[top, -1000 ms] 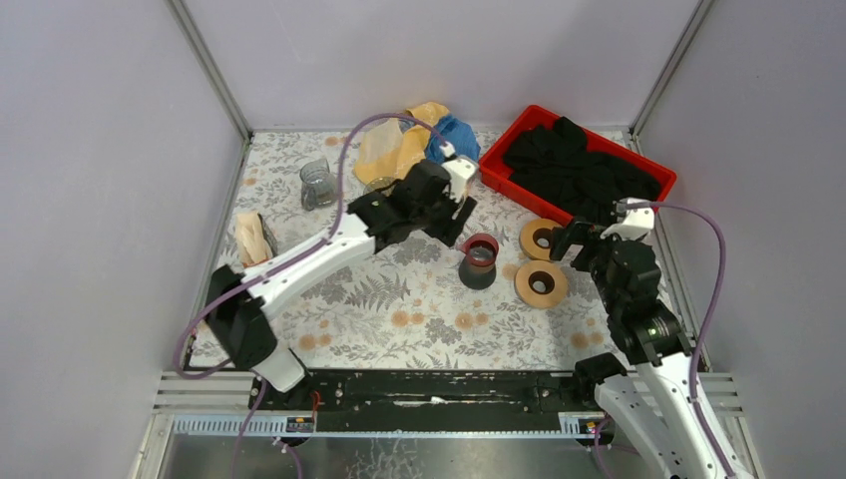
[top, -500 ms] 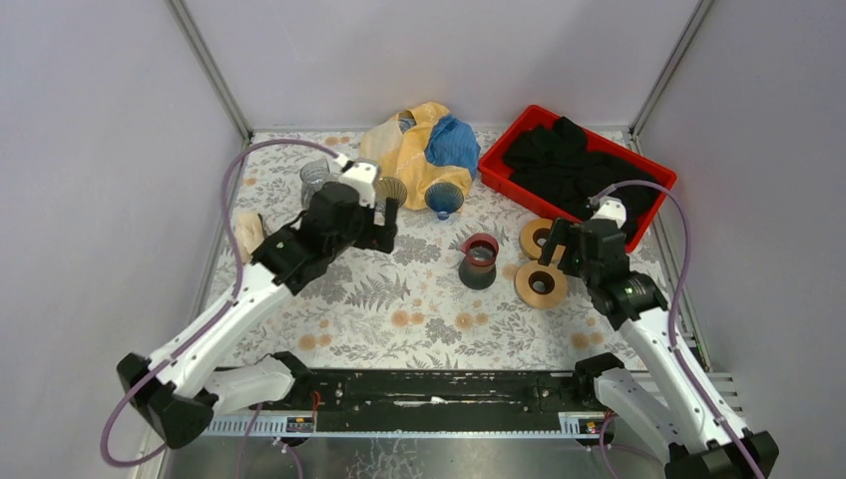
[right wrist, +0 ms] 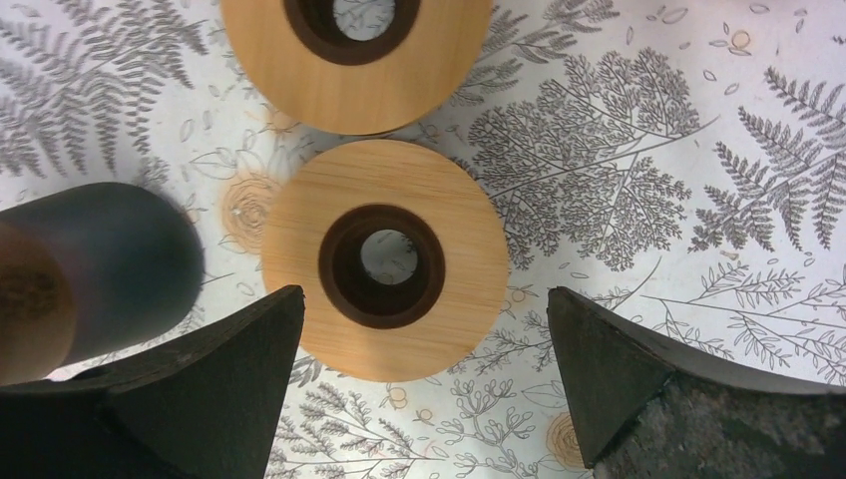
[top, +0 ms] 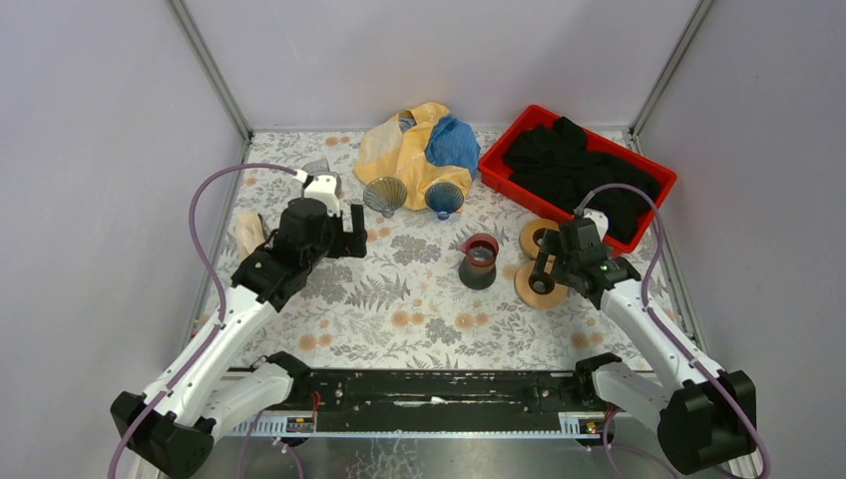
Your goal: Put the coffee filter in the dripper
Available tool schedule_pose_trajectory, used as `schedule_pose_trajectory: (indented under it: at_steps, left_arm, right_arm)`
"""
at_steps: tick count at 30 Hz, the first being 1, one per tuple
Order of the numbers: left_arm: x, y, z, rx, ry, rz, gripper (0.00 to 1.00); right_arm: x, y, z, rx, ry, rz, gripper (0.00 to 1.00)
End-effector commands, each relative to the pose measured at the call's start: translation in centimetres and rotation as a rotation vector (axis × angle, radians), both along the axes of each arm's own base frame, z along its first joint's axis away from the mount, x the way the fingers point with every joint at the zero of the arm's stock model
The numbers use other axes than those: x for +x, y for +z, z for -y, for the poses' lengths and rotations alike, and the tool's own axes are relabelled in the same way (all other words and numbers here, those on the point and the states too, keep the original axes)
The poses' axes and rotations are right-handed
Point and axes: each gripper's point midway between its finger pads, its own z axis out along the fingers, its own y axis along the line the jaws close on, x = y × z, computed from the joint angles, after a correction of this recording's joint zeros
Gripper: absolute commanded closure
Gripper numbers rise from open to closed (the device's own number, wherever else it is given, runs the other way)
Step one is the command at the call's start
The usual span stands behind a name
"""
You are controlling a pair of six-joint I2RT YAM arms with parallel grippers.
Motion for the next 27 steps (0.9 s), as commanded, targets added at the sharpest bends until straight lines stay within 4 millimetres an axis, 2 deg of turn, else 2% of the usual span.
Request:
schedule_pose_trajectory:
  at_steps: [1, 5, 9, 13, 27]
  left_arm:
    - [0.8, 1.8, 0.4, -0.059, -0.005, 0.078, 0.00]
    - [0.9, 1.8, -0.1, -0.083, 0.015, 0.084, 0.00]
    - [0.8, 1.3, 0.2, -0.110, 0.006, 0.070, 0.00]
    - [0.9, 1.2, -0.5, -0.093, 0.041, 0.071, 0.00]
    - [1.1, 0.6, -0.5, -0.110, 0.035, 0.045, 0.00]
  right_arm:
    - [0.5, -1.1, 0.8, 0.039, -0.080, -0.016, 0.01]
    - [0.3, -3.5, 1.0, 0.103, -0.110, -0.096, 0.05]
    - [0.5, -4.9, 0.6, 0.144, -0.111, -0.146, 0.11]
    - [0.1, -6.1, 0.8, 0.134, -0.129, -0.188, 0.14]
    - [-0.4, -7.4, 1.1, 0.133, -0.172, -0.230, 0.27]
